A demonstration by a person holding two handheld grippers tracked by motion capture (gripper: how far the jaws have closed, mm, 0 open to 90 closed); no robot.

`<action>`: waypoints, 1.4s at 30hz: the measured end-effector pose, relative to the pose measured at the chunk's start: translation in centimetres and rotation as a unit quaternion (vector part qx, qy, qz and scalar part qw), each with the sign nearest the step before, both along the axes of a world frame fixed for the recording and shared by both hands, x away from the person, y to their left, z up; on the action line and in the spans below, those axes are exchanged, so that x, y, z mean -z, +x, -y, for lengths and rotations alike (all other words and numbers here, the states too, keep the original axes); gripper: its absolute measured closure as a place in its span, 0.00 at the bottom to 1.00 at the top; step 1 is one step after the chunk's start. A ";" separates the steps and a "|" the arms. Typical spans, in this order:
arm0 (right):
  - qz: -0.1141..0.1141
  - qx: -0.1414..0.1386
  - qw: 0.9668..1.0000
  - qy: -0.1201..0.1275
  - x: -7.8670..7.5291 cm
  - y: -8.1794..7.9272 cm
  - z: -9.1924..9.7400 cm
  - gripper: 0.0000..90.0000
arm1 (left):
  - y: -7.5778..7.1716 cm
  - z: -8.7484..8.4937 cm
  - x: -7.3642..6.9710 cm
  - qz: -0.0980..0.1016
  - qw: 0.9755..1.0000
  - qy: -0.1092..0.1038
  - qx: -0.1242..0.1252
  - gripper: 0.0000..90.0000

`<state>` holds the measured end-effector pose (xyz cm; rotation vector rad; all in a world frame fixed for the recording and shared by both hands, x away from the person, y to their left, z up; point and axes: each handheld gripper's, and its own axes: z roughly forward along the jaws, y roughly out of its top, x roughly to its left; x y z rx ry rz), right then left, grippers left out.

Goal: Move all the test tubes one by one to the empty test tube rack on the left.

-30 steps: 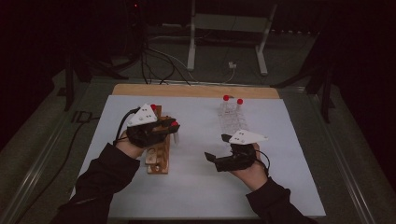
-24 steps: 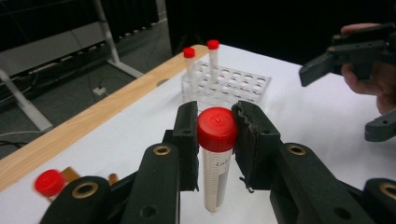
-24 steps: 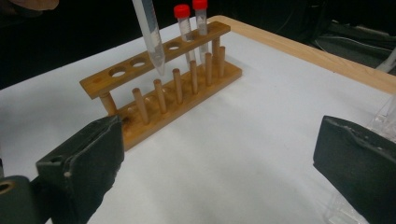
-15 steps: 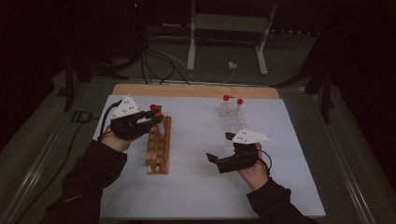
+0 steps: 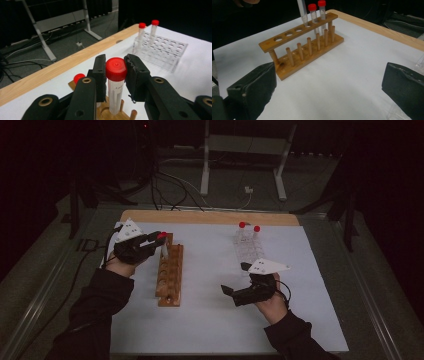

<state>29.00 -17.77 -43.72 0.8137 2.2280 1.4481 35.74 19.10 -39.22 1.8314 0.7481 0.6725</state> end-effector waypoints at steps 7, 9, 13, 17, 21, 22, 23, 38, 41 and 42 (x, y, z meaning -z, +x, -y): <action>-0.002 -0.001 1.000 0.002 0.0 0.0 0.1 0.00 | 0.6 -0.4 1.3 -0.014 1.000 -0.005 -0.010 0.80; -0.002 -0.001 1.000 0.002 0.0 0.0 0.1 0.00 | 0.8 -0.4 1.7 -0.018 1.000 -0.006 -0.012 0.80; -0.002 -0.002 1.000 0.002 0.1 0.1 0.1 0.00 | 1.0 -0.4 2.5 -0.026 1.000 -0.004 -0.012 0.80; -0.001 -0.002 1.000 0.003 0.0 0.0 0.1 0.00 | 1.1 -0.3 3.4 -0.033 0.999 -0.003 -0.014 0.80; -0.001 -0.002 1.000 0.004 0.0 0.0 0.2 0.00 | 1.3 -0.3 4.2 -0.041 0.999 -0.003 -0.014 0.80; -0.001 -0.002 1.000 0.004 0.0 0.0 0.2 0.00 | 1.3 -0.3 4.4 -0.042 0.999 -0.002 -0.015 0.80; -0.001 -0.002 1.000 0.004 0.0 0.0 0.2 0.00 | 1.3 -0.3 4.5 -0.044 0.999 -0.003 -0.015 0.80; -0.002 -0.003 1.000 0.006 0.0 0.1 0.2 0.00 | 1.3 0.1 5.7 -0.053 0.998 0.023 -0.016 0.80; -0.002 -0.004 1.000 0.007 -0.1 0.1 0.3 0.00 | 1.3 0.2 5.5 -0.055 0.998 0.031 -0.013 0.80; -0.002 -0.005 1.000 0.007 -0.1 0.1 0.3 0.00 | 1.3 0.1 5.5 -0.056 0.998 0.033 -0.012 0.79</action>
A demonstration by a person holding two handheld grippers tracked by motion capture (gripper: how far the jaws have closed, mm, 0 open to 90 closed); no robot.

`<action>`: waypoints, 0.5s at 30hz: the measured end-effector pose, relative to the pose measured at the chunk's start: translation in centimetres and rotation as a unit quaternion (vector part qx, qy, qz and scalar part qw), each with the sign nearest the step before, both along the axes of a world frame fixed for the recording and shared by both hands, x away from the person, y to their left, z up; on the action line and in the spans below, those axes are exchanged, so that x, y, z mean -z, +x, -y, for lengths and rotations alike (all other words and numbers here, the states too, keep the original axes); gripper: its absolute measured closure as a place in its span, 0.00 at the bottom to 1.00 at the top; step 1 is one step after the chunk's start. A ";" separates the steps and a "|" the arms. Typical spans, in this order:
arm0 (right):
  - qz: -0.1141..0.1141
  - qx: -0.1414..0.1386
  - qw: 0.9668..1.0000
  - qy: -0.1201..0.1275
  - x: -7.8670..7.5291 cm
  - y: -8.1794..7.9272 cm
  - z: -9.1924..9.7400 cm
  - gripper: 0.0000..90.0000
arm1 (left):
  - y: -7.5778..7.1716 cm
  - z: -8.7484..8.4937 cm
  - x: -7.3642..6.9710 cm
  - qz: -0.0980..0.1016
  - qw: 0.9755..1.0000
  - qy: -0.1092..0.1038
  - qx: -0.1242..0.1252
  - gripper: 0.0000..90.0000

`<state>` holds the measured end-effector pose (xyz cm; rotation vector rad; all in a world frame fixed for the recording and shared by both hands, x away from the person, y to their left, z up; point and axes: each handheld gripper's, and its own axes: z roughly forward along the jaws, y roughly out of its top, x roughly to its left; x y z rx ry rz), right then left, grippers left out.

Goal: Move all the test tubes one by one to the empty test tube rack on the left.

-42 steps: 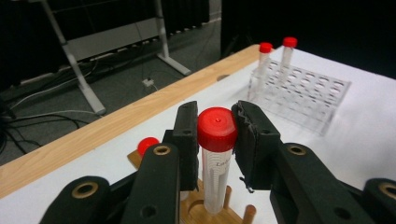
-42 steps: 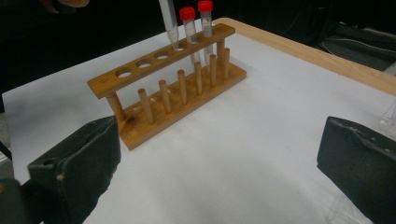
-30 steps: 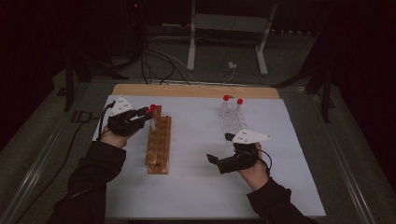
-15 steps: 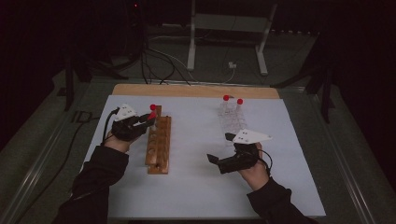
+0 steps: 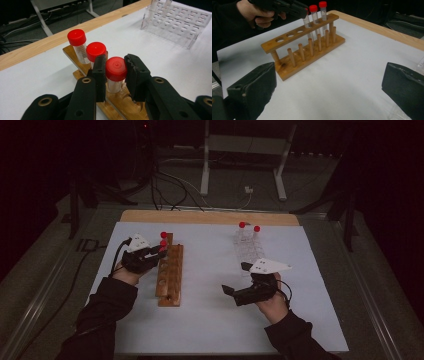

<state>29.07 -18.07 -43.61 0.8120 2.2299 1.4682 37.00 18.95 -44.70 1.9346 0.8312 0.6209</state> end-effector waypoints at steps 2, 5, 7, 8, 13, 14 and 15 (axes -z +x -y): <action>0.002 0.000 1.000 0.001 -0.1 0.0 0.1 0.00 | 0.0 -0.1 -0.1 -0.005 1.000 -0.002 0.000 0.78; 0.006 0.003 1.000 0.002 -0.3 -0.1 0.2 0.00 | -0.3 -0.3 -0.4 -0.007 1.000 -0.005 -0.005 0.64; 0.009 0.005 1.000 0.004 -0.4 -0.1 0.3 0.00 | -0.7 -0.6 -0.7 -0.010 1.000 -0.013 0.001 0.52; 0.009 0.005 1.000 0.006 -0.5 0.0 0.4 0.00 | -0.9 -0.6 -0.8 -0.012 1.000 -0.017 0.003 0.47; 0.012 0.012 1.000 0.010 -0.8 0.1 0.8 0.00 | -2.4 -0.9 -1.5 -0.009 0.999 -0.037 0.022 0.27; 0.013 0.014 1.000 0.010 -0.9 0.2 0.9 0.00 | -2.8 -0.9 -1.7 -0.008 0.999 -0.042 0.027 0.22; 0.015 0.016 1.000 0.011 -1.1 0.3 1.1 0.00 | -3.1 -1.0 -1.8 -0.008 0.998 -0.048 0.033 0.19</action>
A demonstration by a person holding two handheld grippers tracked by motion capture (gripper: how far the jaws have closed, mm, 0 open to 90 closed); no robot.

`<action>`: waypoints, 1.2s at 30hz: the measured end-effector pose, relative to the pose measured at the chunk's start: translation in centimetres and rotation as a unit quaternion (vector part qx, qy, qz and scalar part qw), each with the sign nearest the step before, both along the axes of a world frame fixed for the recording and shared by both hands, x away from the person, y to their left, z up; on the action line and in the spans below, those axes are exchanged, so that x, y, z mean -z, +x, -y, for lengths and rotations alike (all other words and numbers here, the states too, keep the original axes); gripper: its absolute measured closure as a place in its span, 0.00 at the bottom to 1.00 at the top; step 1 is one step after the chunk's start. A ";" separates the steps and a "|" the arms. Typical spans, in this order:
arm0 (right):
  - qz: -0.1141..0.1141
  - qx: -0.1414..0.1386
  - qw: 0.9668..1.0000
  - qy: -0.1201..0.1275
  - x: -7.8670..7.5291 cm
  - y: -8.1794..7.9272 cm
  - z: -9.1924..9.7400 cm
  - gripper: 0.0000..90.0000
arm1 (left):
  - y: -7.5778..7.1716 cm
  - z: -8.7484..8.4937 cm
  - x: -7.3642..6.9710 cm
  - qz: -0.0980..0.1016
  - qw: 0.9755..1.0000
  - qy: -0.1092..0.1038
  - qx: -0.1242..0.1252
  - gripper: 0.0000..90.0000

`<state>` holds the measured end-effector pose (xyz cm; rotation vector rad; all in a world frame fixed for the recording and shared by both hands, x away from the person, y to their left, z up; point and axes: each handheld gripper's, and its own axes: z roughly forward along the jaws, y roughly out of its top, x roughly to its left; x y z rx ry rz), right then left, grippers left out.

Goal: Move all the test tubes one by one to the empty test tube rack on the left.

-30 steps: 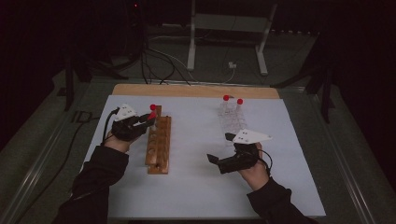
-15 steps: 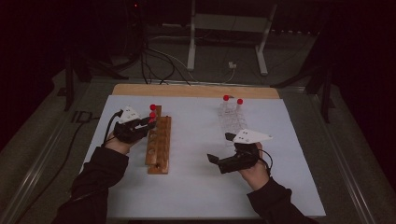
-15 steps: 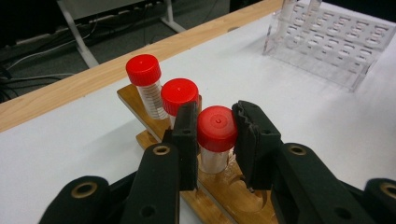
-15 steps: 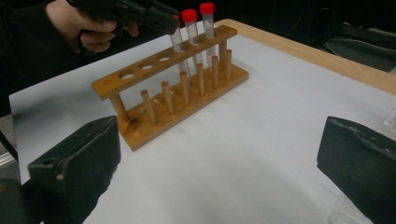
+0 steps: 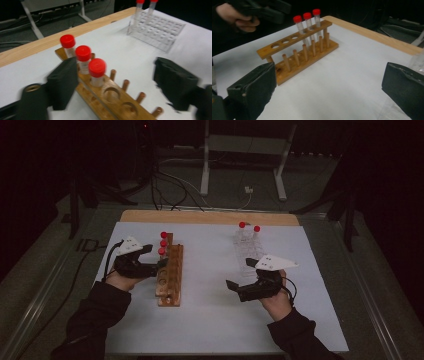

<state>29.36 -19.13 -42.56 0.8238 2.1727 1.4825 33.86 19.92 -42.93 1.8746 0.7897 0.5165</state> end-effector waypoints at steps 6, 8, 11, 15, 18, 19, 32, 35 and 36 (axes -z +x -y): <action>0.007 0.022 1.000 0.000 -0.8 1.0 0.9 0.00 | -1.9 -0.1 -0.5 0.000 0.999 -0.027 0.031 0.04; 0.009 0.030 1.000 -0.003 -1.0 1.5 1.2 0.00 | -2.5 -0.1 -0.4 0.002 0.999 -0.025 0.037 0.03; 0.006 0.035 0.999 -0.006 -1.2 2.4 1.7 0.00 | -3.2 0.0 -0.1 0.007 0.999 -0.022 0.041 0.02; 0.003 0.051 0.999 -0.008 -1.1 3.8 2.4 0.00 | -3.7 0.0 0.3 0.009 0.998 -0.023 0.049 0.02; 0.004 0.068 0.998 -0.015 -0.8 4.8 3.0 0.00 | -3.8 0.1 0.5 0.009 0.998 -0.023 0.053 0.02; 0.006 0.072 0.997 -0.016 -0.7 5.1 3.2 0.00 | -3.9 0.0 0.6 0.008 0.998 -0.021 0.055 0.02; -0.021 0.132 0.991 -0.027 1.9 10.1 5.4 0.07 | -4.4 -0.5 0.2 0.016 0.998 -0.026 0.050 0.02; -0.025 0.143 0.989 -0.026 2.5 10.9 5.7 0.13 | -4.4 -0.5 0.2 0.016 0.998 -0.025 0.049 0.02; -0.025 0.145 0.989 -0.022 2.7 11.2 5.8 0.18 | -4.4 -0.6 0.2 0.013 0.998 -0.027 0.050 0.02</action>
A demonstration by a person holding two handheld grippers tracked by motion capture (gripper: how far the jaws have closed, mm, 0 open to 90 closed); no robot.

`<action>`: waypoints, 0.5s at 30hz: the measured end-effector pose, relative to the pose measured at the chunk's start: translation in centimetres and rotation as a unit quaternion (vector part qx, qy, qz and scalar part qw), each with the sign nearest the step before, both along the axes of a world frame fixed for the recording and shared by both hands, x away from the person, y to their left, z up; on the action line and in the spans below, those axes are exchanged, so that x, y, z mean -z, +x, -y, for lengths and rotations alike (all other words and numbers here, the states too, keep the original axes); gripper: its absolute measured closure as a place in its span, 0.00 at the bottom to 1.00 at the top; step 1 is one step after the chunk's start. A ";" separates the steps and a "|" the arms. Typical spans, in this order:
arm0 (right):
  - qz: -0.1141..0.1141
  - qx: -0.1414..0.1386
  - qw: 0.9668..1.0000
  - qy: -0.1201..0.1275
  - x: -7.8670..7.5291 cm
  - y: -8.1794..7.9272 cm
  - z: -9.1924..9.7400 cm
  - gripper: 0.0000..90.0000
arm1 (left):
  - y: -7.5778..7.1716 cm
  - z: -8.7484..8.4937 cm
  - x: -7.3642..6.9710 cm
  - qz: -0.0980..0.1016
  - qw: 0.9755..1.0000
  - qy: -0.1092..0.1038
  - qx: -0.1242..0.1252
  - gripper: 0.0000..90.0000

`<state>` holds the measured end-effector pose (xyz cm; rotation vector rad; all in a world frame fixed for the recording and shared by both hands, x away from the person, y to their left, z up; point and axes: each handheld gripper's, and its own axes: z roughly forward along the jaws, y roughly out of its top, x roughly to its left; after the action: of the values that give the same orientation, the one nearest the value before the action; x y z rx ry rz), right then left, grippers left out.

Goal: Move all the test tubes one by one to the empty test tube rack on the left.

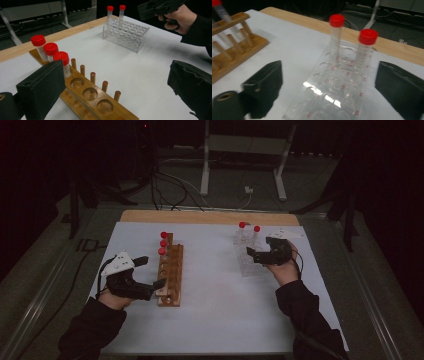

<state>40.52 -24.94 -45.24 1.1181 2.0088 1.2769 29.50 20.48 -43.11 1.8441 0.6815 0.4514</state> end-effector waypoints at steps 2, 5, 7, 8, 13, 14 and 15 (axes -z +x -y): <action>0.000 0.012 1.000 0.001 0.2 0.6 0.1 0.19 | 0.0 0.0 0.0 0.003 1.000 0.002 -0.002 0.02; -0.003 0.023 1.000 -0.004 0.4 1.5 0.2 0.27 | -0.1 0.0 0.0 0.004 1.000 0.001 -0.003 0.02; -0.006 0.031 0.999 -0.009 0.6 2.1 0.3 0.32 | 0.0 -0.1 0.0 0.002 1.000 -0.002 -0.003 0.02; -0.007 0.036 0.999 -0.010 0.7 2.4 0.3 0.35 | 0.0 -0.1 0.0 0.003 1.000 -0.002 -0.004 0.02; -0.014 0.046 0.999 -0.011 1.2 3.7 0.7 0.50 | 0.0 -0.1 0.1 -0.001 1.000 -0.004 0.001 0.02; -0.014 0.048 0.999 -0.012 1.3 4.0 0.7 0.52 | 0.0 0.0 0.0 -0.001 1.000 -0.004 0.002 0.02; -0.017 0.050 0.999 -0.013 1.3 4.2 0.8 0.56 | 0.0 0.0 0.0 -0.001 1.000 -0.003 0.004 0.02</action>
<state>44.67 -25.69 -46.57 1.2188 1.9623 1.1872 29.49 20.49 -43.15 1.8411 0.6758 0.4406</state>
